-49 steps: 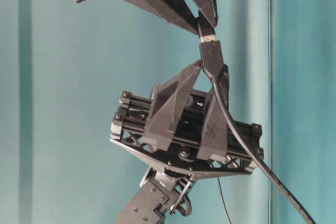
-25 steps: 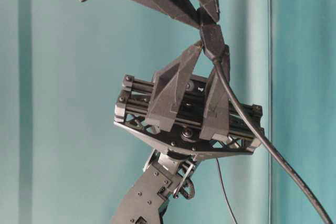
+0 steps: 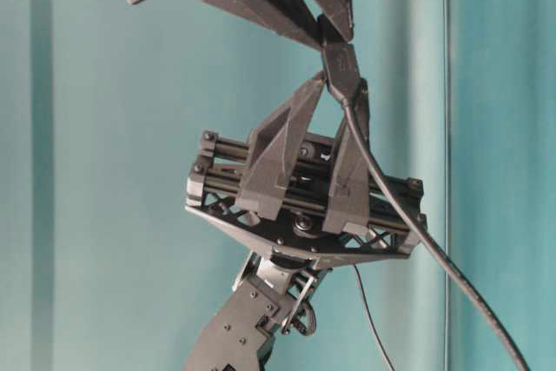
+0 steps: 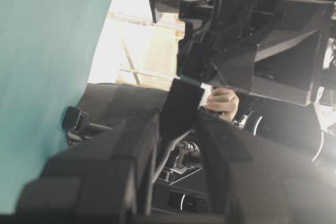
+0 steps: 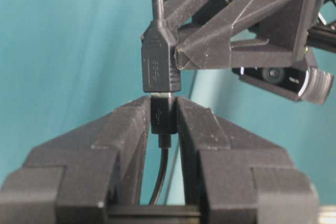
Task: Insert the USB using both arms.
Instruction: 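Press the socket down fully onto the plug with the left gripper, then open the right gripper and pull it away from the joined connectors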
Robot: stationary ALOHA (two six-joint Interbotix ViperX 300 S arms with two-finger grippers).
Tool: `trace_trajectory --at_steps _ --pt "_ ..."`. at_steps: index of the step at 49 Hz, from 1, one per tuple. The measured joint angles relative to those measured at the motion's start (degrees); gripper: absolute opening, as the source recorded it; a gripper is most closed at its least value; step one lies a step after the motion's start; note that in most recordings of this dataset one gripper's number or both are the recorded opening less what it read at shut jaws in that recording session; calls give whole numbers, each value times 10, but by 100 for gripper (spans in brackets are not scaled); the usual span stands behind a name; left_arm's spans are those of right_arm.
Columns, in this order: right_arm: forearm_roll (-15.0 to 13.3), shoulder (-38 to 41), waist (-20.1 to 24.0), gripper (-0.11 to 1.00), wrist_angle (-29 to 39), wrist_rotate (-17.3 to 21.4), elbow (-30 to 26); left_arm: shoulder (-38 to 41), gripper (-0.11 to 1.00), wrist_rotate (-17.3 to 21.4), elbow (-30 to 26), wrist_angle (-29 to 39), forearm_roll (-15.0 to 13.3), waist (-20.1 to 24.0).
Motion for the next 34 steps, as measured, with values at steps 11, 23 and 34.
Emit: trace_trajectory --at_steps 11,23,34 --pt "21 -4 1 30 11 13 -1 -4 26 0 1 -2 0 0" --pt "41 -24 2 76 9 12 4 -3 26 0 3 -2 0 0" --pt "45 -46 14 74 4 31 4 -4 26 0 3 -13 5 -1"
